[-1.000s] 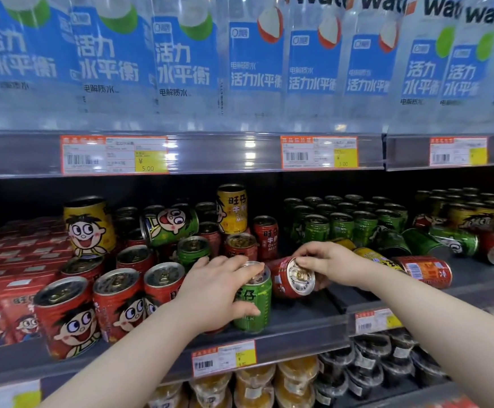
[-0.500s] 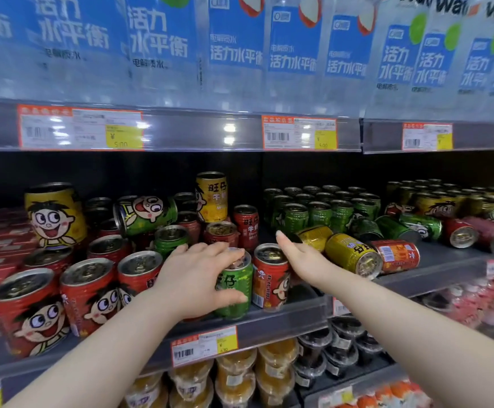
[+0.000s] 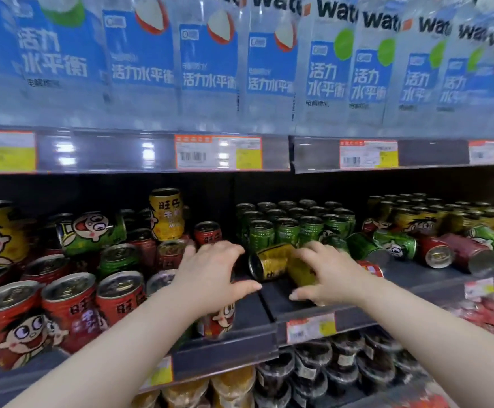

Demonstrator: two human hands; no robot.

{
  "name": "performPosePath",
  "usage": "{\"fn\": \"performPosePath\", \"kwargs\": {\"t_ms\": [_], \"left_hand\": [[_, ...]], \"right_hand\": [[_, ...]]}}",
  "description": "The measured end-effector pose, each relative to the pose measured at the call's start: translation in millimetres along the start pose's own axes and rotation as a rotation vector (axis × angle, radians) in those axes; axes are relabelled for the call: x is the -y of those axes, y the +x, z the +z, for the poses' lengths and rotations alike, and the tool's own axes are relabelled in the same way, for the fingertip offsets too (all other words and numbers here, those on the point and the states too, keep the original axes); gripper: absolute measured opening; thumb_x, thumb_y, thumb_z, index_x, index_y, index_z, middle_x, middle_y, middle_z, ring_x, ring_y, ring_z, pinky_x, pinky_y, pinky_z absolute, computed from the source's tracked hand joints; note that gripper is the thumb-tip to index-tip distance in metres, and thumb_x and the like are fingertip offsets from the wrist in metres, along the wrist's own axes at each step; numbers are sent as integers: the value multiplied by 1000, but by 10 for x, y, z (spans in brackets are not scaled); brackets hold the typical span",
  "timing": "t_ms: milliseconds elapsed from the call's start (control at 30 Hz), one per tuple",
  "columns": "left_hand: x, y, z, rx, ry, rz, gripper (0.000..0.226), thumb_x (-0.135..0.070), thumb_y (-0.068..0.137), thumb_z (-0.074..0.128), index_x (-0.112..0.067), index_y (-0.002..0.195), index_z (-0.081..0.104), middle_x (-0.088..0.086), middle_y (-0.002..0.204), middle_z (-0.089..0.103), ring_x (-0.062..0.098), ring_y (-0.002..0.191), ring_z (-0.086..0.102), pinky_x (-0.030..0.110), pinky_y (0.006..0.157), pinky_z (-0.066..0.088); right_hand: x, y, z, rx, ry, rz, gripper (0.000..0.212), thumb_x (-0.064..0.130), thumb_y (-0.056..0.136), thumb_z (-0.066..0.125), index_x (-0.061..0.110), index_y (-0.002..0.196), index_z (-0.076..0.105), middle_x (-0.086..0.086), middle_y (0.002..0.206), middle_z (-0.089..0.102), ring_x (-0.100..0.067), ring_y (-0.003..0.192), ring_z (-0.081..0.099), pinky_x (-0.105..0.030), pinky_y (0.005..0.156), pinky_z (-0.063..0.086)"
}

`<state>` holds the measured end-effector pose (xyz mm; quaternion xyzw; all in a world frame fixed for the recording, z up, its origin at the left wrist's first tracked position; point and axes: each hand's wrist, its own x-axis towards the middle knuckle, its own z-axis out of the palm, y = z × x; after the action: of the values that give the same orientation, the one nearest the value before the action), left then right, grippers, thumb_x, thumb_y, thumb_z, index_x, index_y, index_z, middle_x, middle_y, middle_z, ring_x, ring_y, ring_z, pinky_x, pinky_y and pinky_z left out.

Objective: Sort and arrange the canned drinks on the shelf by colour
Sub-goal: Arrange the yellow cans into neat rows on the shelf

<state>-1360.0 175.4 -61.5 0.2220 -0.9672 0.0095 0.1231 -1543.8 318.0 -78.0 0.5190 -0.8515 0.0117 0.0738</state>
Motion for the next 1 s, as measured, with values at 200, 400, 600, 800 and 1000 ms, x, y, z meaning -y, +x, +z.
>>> {"fn": "performPosePath", "kwargs": {"t_ms": [200, 400, 600, 800, 1000], "left_hand": [[-425, 483, 145, 115, 93, -107, 77, -63, 73, 61, -23, 134, 37, 4, 137, 45, 27, 124, 44, 42, 101, 34], [-622, 950, 407, 278, 237, -294, 91, -56, 62, 75, -22, 136, 35, 6, 134, 46, 29, 122, 46, 44, 99, 38], [-680, 1014, 571, 218, 87, -391, 77, -52, 70, 72, -18, 129, 37, 6, 129, 52, 26, 117, 52, 35, 91, 43], [-724, 849, 393, 110, -12, -485, 72, -45, 65, 76, -20, 124, 42, 5, 129, 48, 25, 114, 55, 31, 86, 47], [-744, 661, 134, 95, 23, -494, 76, -41, 64, 73, -22, 129, 40, 4, 124, 55, 28, 109, 57, 35, 88, 50]], "right_hand": [[-373, 11, 117, 83, -179, -213, 107, 61, 67, 69, 30, 147, 5, -3, 154, 16, -27, 135, 35, -46, 113, 21], [-496, 54, 103, 14, -185, -416, 100, 48, 67, 74, 17, 142, 17, -5, 150, 29, -27, 128, 43, -47, 112, 19], [-625, 103, 148, 12, -94, -509, 95, 46, 67, 75, 18, 140, 20, -3, 149, 23, -29, 120, 50, -44, 110, 23], [-683, 112, 178, -40, 22, -588, 87, 42, 68, 72, 20, 138, 26, 2, 143, 31, -24, 116, 51, -41, 109, 27], [-684, 290, 54, 28, 241, -495, 83, 49, 67, 73, 26, 134, 29, 4, 129, 49, -22, 111, 53, -31, 89, 41]]}}
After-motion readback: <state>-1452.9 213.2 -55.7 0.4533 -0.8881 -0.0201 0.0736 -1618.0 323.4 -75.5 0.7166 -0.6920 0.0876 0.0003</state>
